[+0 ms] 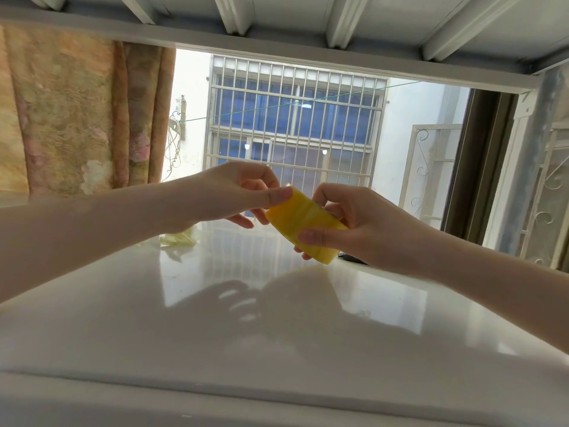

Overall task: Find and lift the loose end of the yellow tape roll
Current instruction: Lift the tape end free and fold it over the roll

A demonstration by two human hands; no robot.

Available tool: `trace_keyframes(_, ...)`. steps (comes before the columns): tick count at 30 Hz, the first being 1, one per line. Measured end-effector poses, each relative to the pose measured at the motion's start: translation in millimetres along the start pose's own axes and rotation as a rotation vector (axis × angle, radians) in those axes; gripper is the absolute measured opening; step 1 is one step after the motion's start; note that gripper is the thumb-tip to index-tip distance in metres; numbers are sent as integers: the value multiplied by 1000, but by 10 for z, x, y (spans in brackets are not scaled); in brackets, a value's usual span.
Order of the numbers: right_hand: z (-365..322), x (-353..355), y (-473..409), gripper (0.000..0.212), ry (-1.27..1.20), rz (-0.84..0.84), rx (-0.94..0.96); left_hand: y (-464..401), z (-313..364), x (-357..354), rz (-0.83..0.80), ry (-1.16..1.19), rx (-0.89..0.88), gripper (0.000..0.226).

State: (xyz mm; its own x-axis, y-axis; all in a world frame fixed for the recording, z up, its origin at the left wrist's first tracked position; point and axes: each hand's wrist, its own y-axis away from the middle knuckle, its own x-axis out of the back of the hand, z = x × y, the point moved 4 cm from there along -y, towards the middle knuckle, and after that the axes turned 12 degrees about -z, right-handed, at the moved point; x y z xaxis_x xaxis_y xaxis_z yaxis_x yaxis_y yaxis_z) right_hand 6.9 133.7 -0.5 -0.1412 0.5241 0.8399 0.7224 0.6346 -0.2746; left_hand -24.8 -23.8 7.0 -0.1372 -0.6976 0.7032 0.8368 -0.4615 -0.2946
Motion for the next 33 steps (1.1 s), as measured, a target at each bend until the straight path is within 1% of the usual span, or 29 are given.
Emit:
trace_keyframes(3, 22, 27, -4, 21, -30, 10, -6, 4, -28, 16, -39, 78, -7, 25)
trace_keyframes(7, 55, 45, -13, 20, -63, 24, -10, -13, -69, 30, -73, 143, 6, 15)
trace_keyframes(9, 60, 52, -15, 21, -90, 28, -10, -18, -76, 33, -75, 166, 13, 14)
trace_keyframes(11, 57, 62, -16, 23, -130, 35, -5, -18, -73, 40, -63, 169, 18, 20)
trace_keyframes(15, 43, 68, -20, 41, -195, 55, -15, -17, -58, 61, -7, 82, 14, 31)
trace_keyframes(17, 42, 64, -19, 46, -230, 58, -15, -14, -40, 60, 31, 7, -4, 29)
trace_keyframes(20, 42, 56, -22, 47, -219, 63, -17, 4, 30, 32, 74, -105, -47, 24)
trace_keyframes(22, 32, 47, -24, 45, -192, 69, -13, 31, 102, 7, 87, -143, -83, 22)
trace_keyframes(27, 6, 38, -15, 22, -159, 80, 21, 77, 224, -22, 110, -191, -144, 22)
trace_keyframes(31, 1, 36, -26, 23, -127, 87, 26, 71, 207, -17, 130, -154, -123, 25)
trace_keyframes(33, -6, 29, -25, 25, -128, 85, 34, 70, 200, -12, 130, -140, -113, 23)
